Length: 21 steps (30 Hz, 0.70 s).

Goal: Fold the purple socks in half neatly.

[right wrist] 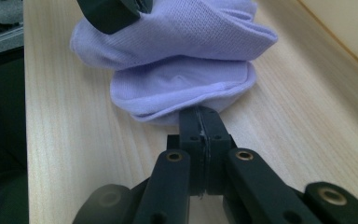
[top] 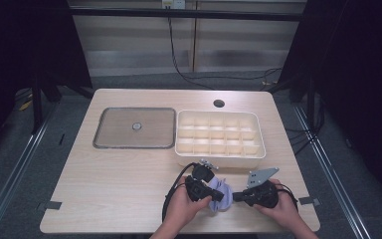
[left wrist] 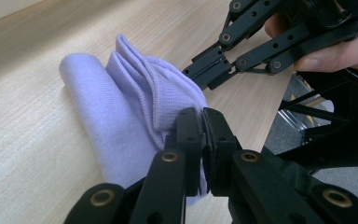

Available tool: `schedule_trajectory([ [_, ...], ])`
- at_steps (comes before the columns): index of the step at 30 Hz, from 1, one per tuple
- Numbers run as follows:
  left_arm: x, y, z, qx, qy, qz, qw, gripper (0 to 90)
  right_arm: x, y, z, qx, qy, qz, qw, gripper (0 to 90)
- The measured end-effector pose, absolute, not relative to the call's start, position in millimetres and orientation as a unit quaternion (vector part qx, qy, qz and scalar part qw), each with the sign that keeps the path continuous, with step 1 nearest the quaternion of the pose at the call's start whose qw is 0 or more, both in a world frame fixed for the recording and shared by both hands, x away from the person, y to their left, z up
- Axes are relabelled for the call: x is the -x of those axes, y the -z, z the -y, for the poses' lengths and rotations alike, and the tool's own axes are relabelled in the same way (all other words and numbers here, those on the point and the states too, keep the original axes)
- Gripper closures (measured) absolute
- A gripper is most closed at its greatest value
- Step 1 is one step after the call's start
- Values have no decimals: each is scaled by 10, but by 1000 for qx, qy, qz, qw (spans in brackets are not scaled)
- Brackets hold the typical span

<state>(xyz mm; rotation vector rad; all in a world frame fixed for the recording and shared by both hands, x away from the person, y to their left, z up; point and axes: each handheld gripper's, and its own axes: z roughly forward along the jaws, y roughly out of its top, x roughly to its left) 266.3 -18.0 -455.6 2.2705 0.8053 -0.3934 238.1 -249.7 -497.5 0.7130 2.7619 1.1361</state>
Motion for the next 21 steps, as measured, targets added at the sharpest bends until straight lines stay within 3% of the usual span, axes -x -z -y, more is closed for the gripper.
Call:
schedule_trajectory([
  [21,-2622,4615,224,-879,151,-302,337,813,-2387,4982,2491,-233,-374,-897,33,896],
])
